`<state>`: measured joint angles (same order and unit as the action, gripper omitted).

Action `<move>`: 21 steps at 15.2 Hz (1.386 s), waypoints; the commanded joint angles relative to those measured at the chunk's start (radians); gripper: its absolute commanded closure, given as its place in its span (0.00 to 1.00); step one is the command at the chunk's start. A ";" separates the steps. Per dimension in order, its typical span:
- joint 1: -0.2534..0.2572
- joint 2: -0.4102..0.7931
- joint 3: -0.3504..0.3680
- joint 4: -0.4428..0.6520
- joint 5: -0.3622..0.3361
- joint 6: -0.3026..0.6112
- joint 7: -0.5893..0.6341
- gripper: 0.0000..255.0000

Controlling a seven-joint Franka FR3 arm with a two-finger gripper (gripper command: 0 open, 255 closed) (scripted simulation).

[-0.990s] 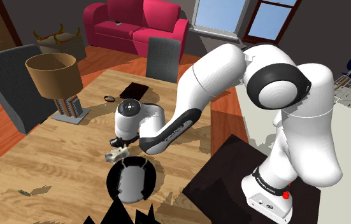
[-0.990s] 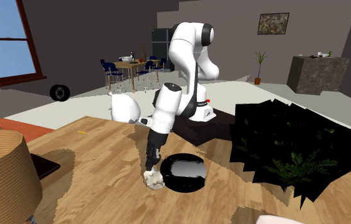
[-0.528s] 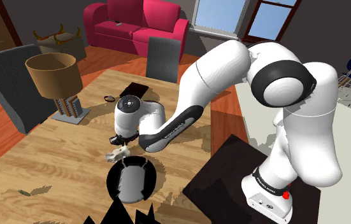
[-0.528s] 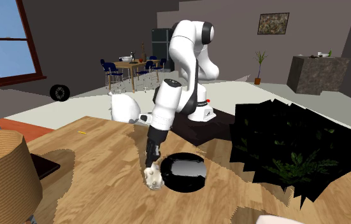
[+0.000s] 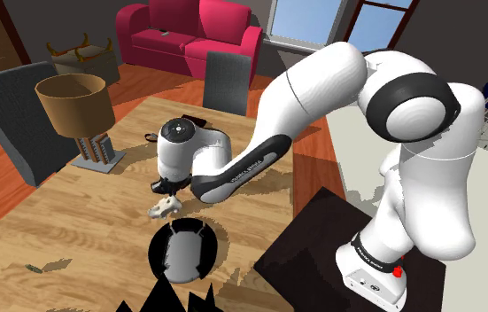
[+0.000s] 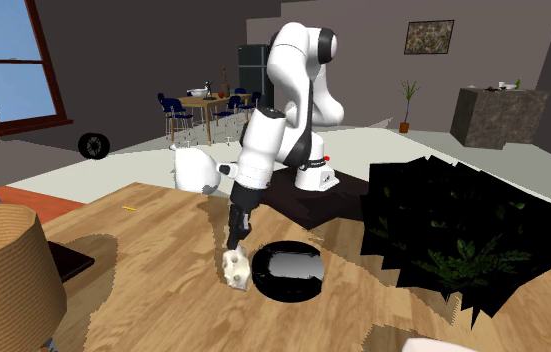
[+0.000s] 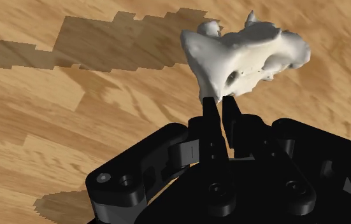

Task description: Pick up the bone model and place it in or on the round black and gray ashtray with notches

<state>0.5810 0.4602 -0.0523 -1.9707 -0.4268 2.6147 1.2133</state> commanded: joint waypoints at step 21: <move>0.106 -0.405 0.071 -0.328 -0.023 -0.128 0.159 1.00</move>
<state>0.6825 0.0630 0.0158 -2.2856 -0.4452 2.4842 1.3594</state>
